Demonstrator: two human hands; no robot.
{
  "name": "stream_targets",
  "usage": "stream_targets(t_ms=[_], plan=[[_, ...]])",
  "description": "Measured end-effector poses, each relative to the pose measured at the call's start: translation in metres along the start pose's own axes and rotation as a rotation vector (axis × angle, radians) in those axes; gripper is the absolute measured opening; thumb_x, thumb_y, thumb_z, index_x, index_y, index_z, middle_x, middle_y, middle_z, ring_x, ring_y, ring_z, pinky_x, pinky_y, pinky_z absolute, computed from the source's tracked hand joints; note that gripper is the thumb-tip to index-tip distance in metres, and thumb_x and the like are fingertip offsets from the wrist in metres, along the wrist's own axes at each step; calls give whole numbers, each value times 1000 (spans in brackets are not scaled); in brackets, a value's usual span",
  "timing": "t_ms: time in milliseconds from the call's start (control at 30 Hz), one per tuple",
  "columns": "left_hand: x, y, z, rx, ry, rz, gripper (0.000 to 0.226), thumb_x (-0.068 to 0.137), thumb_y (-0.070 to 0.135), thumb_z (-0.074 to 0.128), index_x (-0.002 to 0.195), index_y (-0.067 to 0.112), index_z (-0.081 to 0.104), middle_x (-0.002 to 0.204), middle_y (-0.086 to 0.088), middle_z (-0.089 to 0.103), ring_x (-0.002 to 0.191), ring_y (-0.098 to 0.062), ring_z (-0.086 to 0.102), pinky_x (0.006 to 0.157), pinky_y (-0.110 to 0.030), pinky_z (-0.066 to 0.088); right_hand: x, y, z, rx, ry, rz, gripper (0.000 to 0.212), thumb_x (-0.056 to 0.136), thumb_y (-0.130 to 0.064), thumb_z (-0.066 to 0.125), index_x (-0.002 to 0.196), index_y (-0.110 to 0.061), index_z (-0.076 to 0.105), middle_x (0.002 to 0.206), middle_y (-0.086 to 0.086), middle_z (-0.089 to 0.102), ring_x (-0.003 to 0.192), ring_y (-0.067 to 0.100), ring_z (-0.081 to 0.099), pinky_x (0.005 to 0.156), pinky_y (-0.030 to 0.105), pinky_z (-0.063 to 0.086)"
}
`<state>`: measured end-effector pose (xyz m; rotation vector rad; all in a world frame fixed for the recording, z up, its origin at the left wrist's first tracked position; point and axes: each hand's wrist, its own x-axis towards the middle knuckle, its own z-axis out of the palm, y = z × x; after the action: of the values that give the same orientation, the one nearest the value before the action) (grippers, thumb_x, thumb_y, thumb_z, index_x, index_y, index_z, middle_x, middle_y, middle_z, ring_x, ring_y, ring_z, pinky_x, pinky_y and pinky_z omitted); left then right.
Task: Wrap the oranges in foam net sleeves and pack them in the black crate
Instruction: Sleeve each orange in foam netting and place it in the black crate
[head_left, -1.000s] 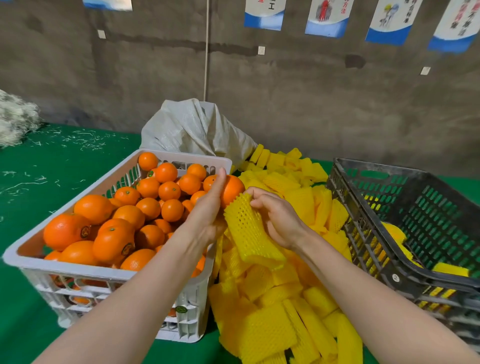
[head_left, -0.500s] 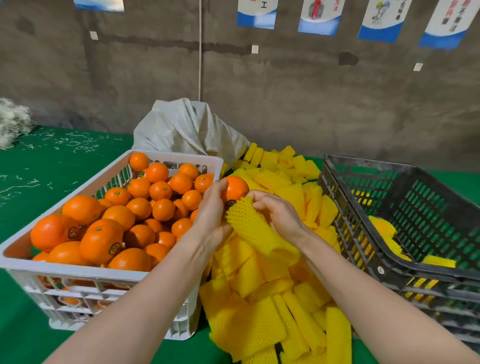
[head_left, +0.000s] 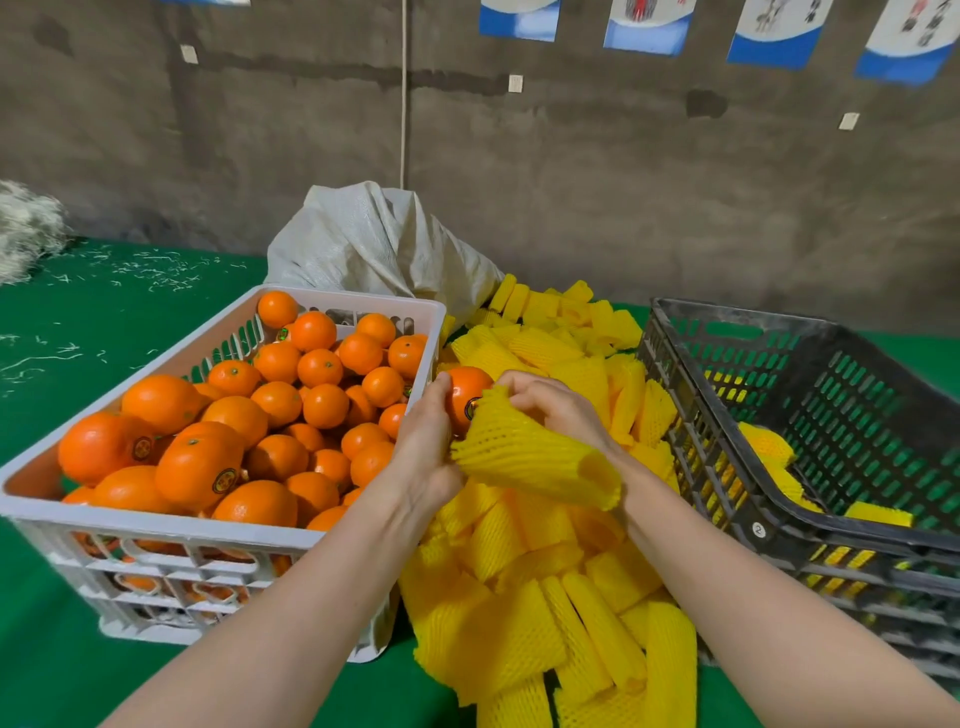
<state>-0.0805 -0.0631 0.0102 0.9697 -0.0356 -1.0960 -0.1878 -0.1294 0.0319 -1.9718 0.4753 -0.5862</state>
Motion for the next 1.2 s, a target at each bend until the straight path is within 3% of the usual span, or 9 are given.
stream_targets(t_ms=[133,333,433,600,733,833,967,1067,1200], plan=[[4,-9,-7,42,-113,73,45,97,18,53,141,13,42,126,-11,55,96,-17,58,56,-20,53,2,0,14,-30,137,-69,26,89,9,42,74,-8,54,70,3,49,64,5,44,61,21,36],[-7,-17,-8,-7,-320,69,26,100,27,42,101,11,63,91,-12,68,81,-22,68,71,-36,56,-3,13,11,-269,386,-180,14,93,-7,47,87,0,58,69,-6,48,63,0,44,59,20,32],[-8,-21,-11,87,-415,151,48,85,50,54,119,17,64,119,-11,66,108,-24,64,91,-42,53,-2,17,12,-294,460,-108,14,96,-7,47,91,2,56,78,9,51,72,18,46,62,31,30],[1,-27,-8,236,-314,328,72,77,42,62,140,16,41,133,-13,56,119,-28,56,102,-48,45,-7,11,26,-269,631,-110,12,98,-16,43,91,-8,50,79,4,52,75,22,49,67,37,36],[6,-31,-7,94,-186,186,38,99,42,37,120,17,57,105,-2,70,90,-8,67,72,-24,54,-11,13,39,-349,669,-231,17,98,-17,44,99,-3,53,82,10,56,75,26,52,65,35,36],[6,-30,-6,-65,-340,115,56,101,46,24,77,21,68,59,4,67,55,-7,65,50,-18,51,-14,19,43,-380,650,-274,23,96,-21,45,101,-1,55,79,7,57,71,17,49,60,29,33],[-2,-15,1,-143,-289,42,59,91,60,41,124,15,61,109,-12,70,97,-24,69,75,-37,56,-8,23,31,-141,659,-159,15,98,-20,45,90,-10,53,71,-3,51,69,13,47,61,33,38],[-4,-15,2,-128,-240,9,62,88,57,49,130,11,56,121,-15,65,106,-30,64,76,-40,56,-2,25,24,31,606,-64,15,97,-8,44,85,-6,53,78,12,54,73,14,48,69,36,42],[-2,-14,3,-112,-208,-4,57,90,53,51,131,13,54,120,-15,65,99,-28,66,64,-36,57,-1,23,31,379,535,102,36,99,-8,39,101,28,41,106,48,44,101,59,45,87,66,38]])
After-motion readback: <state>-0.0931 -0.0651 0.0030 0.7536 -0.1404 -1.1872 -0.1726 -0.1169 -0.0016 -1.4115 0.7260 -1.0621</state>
